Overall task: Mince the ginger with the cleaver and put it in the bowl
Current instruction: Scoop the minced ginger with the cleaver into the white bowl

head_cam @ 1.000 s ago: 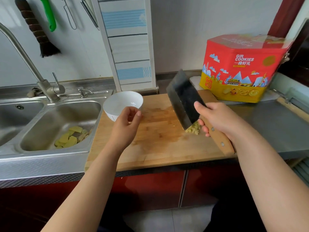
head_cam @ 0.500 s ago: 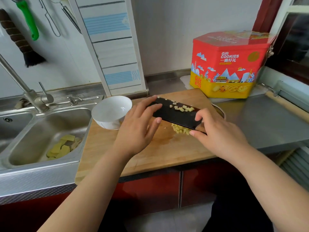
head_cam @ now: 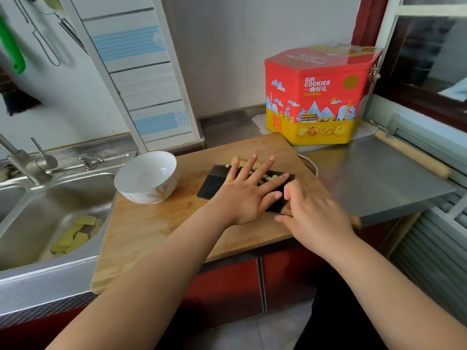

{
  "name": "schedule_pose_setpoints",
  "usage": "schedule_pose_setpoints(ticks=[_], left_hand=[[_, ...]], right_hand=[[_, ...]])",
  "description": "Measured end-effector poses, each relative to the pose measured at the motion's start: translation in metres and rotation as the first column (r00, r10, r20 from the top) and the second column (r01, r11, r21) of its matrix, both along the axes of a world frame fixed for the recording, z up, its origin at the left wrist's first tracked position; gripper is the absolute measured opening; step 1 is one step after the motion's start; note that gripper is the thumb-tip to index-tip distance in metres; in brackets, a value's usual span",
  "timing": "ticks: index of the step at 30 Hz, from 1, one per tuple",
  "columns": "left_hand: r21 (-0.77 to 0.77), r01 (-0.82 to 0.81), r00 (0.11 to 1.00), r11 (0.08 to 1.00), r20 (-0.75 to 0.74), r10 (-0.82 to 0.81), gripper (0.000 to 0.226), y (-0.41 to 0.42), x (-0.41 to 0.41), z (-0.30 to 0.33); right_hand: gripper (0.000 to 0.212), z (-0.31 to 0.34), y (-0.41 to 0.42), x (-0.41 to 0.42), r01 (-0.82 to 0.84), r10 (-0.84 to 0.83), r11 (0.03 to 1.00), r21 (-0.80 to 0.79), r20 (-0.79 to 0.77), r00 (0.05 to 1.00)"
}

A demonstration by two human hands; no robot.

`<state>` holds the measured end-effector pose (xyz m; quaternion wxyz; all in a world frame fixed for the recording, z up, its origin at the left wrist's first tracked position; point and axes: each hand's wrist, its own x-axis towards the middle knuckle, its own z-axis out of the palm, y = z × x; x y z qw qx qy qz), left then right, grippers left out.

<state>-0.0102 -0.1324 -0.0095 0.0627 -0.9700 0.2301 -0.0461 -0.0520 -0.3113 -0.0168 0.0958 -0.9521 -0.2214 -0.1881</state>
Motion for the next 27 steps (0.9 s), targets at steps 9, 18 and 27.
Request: schedule_pose_setpoints(ticks=[9,18,27], left_hand=[[0.002,-0.155,0.984,0.988,-0.084,0.155,0.054,0.016,0.027,-0.003],[-0.024,-0.321,0.941,0.947,-0.12,0.316,0.059,0.044,0.037,-0.004],[-0.729,-0.475,0.872,0.493,-0.317,0.373,0.061,0.047,0.038,-0.004]], right_hand=[[0.064,0.009,-0.014,-0.012,-0.008,0.008,1.0,0.0,0.024,1.0],[0.061,0.017,-0.038,-0.017,0.075,-0.076,0.997,-0.013,-0.052,0.996],[0.044,0.027,-0.054,-0.016,0.135,-0.131,0.989,0.06,-0.076,0.989]])
